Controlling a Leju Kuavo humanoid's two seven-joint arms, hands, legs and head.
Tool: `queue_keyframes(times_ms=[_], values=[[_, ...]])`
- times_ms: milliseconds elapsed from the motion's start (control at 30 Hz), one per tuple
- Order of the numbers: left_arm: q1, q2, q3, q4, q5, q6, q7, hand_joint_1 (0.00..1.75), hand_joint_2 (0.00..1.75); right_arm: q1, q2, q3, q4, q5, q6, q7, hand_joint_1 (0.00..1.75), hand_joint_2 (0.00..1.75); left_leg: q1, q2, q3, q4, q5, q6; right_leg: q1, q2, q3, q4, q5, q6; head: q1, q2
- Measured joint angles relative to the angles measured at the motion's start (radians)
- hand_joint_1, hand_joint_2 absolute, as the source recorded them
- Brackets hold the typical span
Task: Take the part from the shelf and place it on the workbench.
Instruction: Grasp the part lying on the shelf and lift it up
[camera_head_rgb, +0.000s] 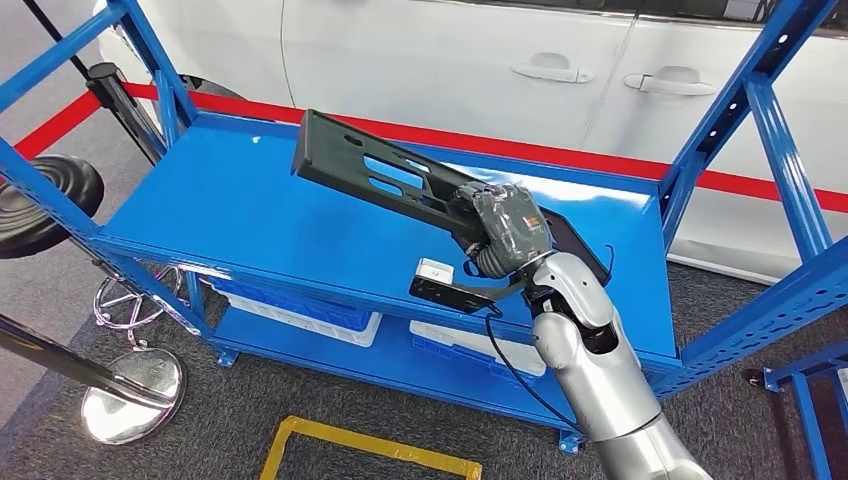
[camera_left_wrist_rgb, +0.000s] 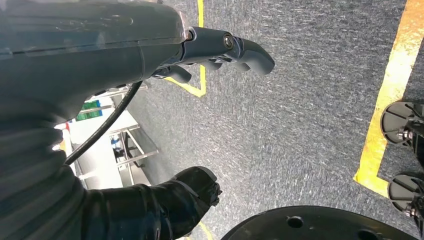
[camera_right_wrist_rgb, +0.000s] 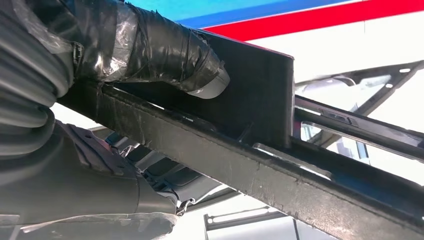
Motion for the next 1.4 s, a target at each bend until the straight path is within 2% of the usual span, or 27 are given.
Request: queue_keyframes(times_ms=[100, 167, 200, 267, 333, 367, 400, 433, 500, 567, 667, 700, 733, 767, 833, 867, 900, 933, 1000, 1033, 1100, 1200, 1233, 1267, 1333, 1367, 1400], values=[[0.000, 0.000, 0.000, -0.002, -0.006, -0.004, 0.006, 0.00, 1.75, 0.001, -0.004, 0.000, -0.012, -0.050, 0.009, -0.012, 1.75, 1.75, -0.003, 0.000, -0.002, 0.004, 0.000, 0.011, -0.004, 0.000, 0.001, -0.004, 0.004, 0.007, 0.000, 0.000], [0.000, 0.000, 0.000, -0.003, -0.010, -0.004, 0.009, 0.00, 1.75, 0.003, -0.006, 0.001, -0.028, -0.094, 0.021, -0.025, 1.75, 1.75, -0.001, 0.001, 0.005, -0.015, 0.014, 0.019, -0.003, 0.000, 0.005, -0.010, 0.007, 0.016, 0.000, 0.000], [-0.001, 0.000, 0.000, -0.003, -0.010, -0.004, 0.010, 0.00, 1.75, 0.003, -0.007, 0.001, -0.038, -0.110, 0.025, -0.030, 1.75, 1.75, 0.002, 0.003, 0.012, -0.030, 0.025, 0.023, -0.003, 0.000, 0.004, -0.004, -0.002, 0.019, 0.000, 0.000], [-0.002, -0.001, 0.000, -0.003, -0.012, -0.005, 0.011, 0.00, 1.75, 0.004, -0.011, 0.005, -0.059, -0.127, 0.031, -0.034, 1.75, 1.75, 0.009, 0.006, 0.020, -0.054, 0.041, 0.029, -0.003, -0.001, -0.017, 0.058, -0.057, 0.023, 0.001, 0.000], [-0.002, -0.002, 0.000, -0.003, -0.014, -0.010, 0.011, 0.00, 1.75, 0.008, -0.017, 0.011, -0.075, -0.134, 0.036, -0.033, 1.75, 1.75, 0.009, 0.007, 0.014, -0.053, 0.044, 0.032, -0.007, -0.001, -0.062, 0.177, -0.123, 0.030, 0.001, 0.000], [-0.001, -0.002, 0.000, -0.003, -0.015, -0.013, 0.011, 0.00, 1.75, 0.011, -0.020, 0.012, -0.080, -0.137, 0.038, -0.030, 1.75, 1.75, 0.010, 0.007, 0.010, -0.049, 0.044, 0.032, -0.011, -0.002, -0.077, 0.219, -0.136, 0.034, 0.001, 0.000], [-0.001, -0.003, 0.000, -0.003, -0.016, -0.018, 0.011, 0.00, 1.75, 0.013, -0.023, 0.014, -0.083, -0.140, 0.039, -0.028, 1.75, 1.75, 0.011, 0.006, 0.004, -0.042, 0.043, 0.031, -0.014, -0.002, -0.078, 0.232, -0.132, 0.038, 0.001, 0.000], [0.000, -0.004, 0.000, -0.005, -0.018, -0.023, 0.011, 0.00, 1.75, 0.014, -0.025, 0.014, -0.086, -0.142, 0.039, -0.026, 1.75, 1.75, 0.013, 0.006, -0.003, -0.034, 0.042, 0.028, -0.018, -0.003, -0.062, 0.209, -0.111, 0.042, 0.001, 0.000], [0.000, -0.008, 0.000, -0.011, -0.019, -0.032, 0.011, 0.00, 1.75, 0.015, -0.027, 0.015, -0.090, -0.145, 0.039, -0.025, 1.75, 1.75, 0.016, 0.004, -0.018, -0.012, 0.036, 0.017, -0.024, -0.004, 0.005, 0.093, -0.063, 0.048, 0.001, 0.000], [0.000, -0.012, 0.000, -0.020, -0.019, -0.039, 0.011, 0.00, 1.75, 0.015, -0.029, 0.016, -0.094, -0.147, 0.039, -0.025, 1.75, 1.75, 0.016, 0.002, -0.031, 0.008, 0.032, 0.002, -0.023, 0.001, 0.039, 0.026, -0.043, 0.041, 0.001, 0.000], [0.002, -0.017, 0.000, -0.033, -0.020, -0.052, 0.011, 0.00, 1.75, 0.015, -0.031, 0.016, -0.097, -0.155, 0.039, -0.025, 1.75, 1.75, 0.015, -0.001, -0.042, 0.016, 0.037, -0.018, -0.020, 0.004, 0.026, 0.022, -0.037, 0.016, 0.001, 0.000], [0.003, -0.019, 0.000, -0.039, -0.021, -0.057, 0.011, 0.00, 1.75, 0.015, -0.031, 0.017, -0.097, -0.159, 0.039, -0.025, 1.75, 1.75, 0.016, 0.000, -0.048, 0.023, 0.027, -0.023, -0.020, 0.003, 0.021, 0.020, -0.030, 0.007, 0.000, 0.000], [0.004, -0.021, 0.000, -0.044, -0.022, -0.060, 0.011, 0.00, 1.75, 0.015, -0.031, 0.017, -0.097, -0.162, 0.039, -0.025, 1.75, 1.75, 0.018, 0.001, -0.058, 0.046, 0.003, -0.027, -0.020, 0.001, 0.016, 0.017, -0.023, -0.003, 0.000, 0.000], [0.004, -0.022, 0.000, -0.049, -0.023, -0.063, 0.012, 0.00, 1.75, 0.015, -0.031, 0.017, -0.097, -0.164, 0.039, -0.025, 1.75, 1.75, 0.019, 0.003, -0.073, 0.089, -0.036, -0.031, -0.020, -0.001, 0.009, 0.014, -0.016, -0.011, 0.000, 0.000], [0.004, -0.025, 0.000, -0.055, -0.024, -0.066, 0.012, 0.00, 1.75, 0.016, -0.031, 0.017, -0.097, -0.168, 0.039, -0.026, 1.75, 1.75, 0.020, 0.004, -0.110, 0.210, -0.120, -0.035, -0.016, -0.005, -0.007, 0.014, -0.003, -0.018, 0.000, 0.000], [0.004, -0.025, 0.000, -0.058, -0.024, -0.067, 0.012, 0.00, 1.75, 0.016, -0.032, 0.017, -0.097, -0.171, 0.039, -0.026, 1.75, 1.75, 0.020, 0.004, -0.122, 0.260, -0.145, -0.035, -0.014, -0.007, -0.016, 0.014, 0.004, -0.019, 0.000, 0.000], [0.004, -0.026, 0.000, -0.060, -0.024, -0.068, 0.012, 0.00, 1.75, 0.017, -0.033, 0.017, -0.097, -0.174, 0.039, -0.027, 1.75, 1.75, 0.020, 0.004, -0.119, 0.281, -0.148, -0.034, -0.011, -0.009, -0.025, 0.014, 0.010, -0.019, 0.000, 0.000], [0.004, -0.026, 0.000, -0.062, -0.024, -0.069, 0.012, 0.00, 1.75, 0.018, -0.033, 0.018, -0.097, -0.178, 0.039, -0.028, 1.75, 1.75, 0.019, 0.004, -0.097, 0.265, -0.133, -0.030, -0.008, -0.010, -0.034, 0.014, 0.017, -0.019, 0.000, 0.000], [0.004, -0.026, 0.000, -0.067, -0.024, -0.069, 0.012, 0.00, 1.75, 0.018, -0.035, 0.018, -0.098, -0.183, 0.039, -0.030, 1.75, 1.75, 0.015, 0.003, -0.008, 0.144, -0.085, -0.015, -0.004, -0.010, -0.047, 0.015, 0.031, -0.018, 0.000, 0.000], [0.004, -0.025, 0.000, -0.070, -0.024, -0.069, 0.011, 0.00, 1.75, 0.018, -0.035, 0.018, -0.099, -0.185, 0.039, -0.032, 1.75, 1.75, 0.011, 0.004, 0.038, 0.074, -0.072, -0.007, -0.003, -0.011, -0.051, 0.014, 0.037, -0.016, 0.000, 0.000], [0.003, -0.025, 0.000, -0.075, -0.024, -0.069, 0.008, 0.00, 1.75, 0.018, -0.036, 0.018, -0.102, -0.192, 0.040, -0.036, 1.75, 1.75, 0.002, 0.006, 0.082, -0.009, -0.065, 0.005, -0.005, -0.016, -0.055, 0.011, 0.048, -0.005, 0.000, 0.000], [0.003, -0.026, 0.000, -0.077, -0.024, -0.068, -0.006, 0.00, 1.75, 0.019, -0.040, 0.019, -0.104, -0.220, 0.050, -0.050, 1.75, 1.75, -0.001, 0.003, 0.075, -0.030, -0.044, 0.015, -0.010, -0.023, -0.056, 0.003, 0.062, 0.017, 0.000, 0.000], [0.003, -0.027, 0.000, -0.077, -0.024, -0.067, -0.009, 0.00, 1.75, 0.020, -0.043, 0.019, -0.106, -0.230, 0.054, -0.055, 1.75, 1.75, 0.001, -0.001, 0.073, -0.038, -0.031, 0.020, -0.010, -0.022, -0.062, 0.015, 0.048, 0.022, 0.001, 0.000], [0.004, -0.027, 0.000, -0.077, -0.024, -0.066, -0.011, 0.00, 1.75, 0.021, -0.046, 0.020, -0.109, -0.238, 0.058, -0.060, 1.75, 1.75, 0.004, -0.004, 0.070, -0.044, -0.018, 0.024, -0.009, -0.018, -0.073, 0.044, 0.022, 0.026, 0.001, 0.000], [0.006, -0.027, 0.000, -0.078, -0.024, -0.063, -0.013, 0.00, 1.75, 0.024, -0.054, 0.021, -0.114, -0.248, 0.060, -0.067, 1.75, 1.75, 0.005, -0.011, 0.054, -0.045, 0.000, 0.030, -0.010, -0.012, -0.111, 0.156, -0.060, 0.030, 0.001, 0.000], [0.007, -0.027, 0.000, -0.078, -0.024, -0.061, -0.013, 0.00, 1.75, 0.027, -0.058, 0.021, -0.117, -0.250, 0.061, -0.068, 1.75, 1.75, 0.005, -0.016, 0.044, -0.042, 0.006, 0.030, -0.011, -0.010, -0.128, 0.212, -0.091, 0.031, 0.001, 0.000], [0.009, -0.027, 0.000, -0.078, -0.024, -0.060, -0.013, 0.00, 1.75, 0.031, -0.061, 0.022, -0.119, -0.251, 0.062, -0.068, 1.75, 1.75, 0.005, -0.023, 0.034, -0.037, 0.010, 0.029, -0.012, -0.010, -0.132, 0.247, -0.105, 0.033, 0.001, 0.000]])
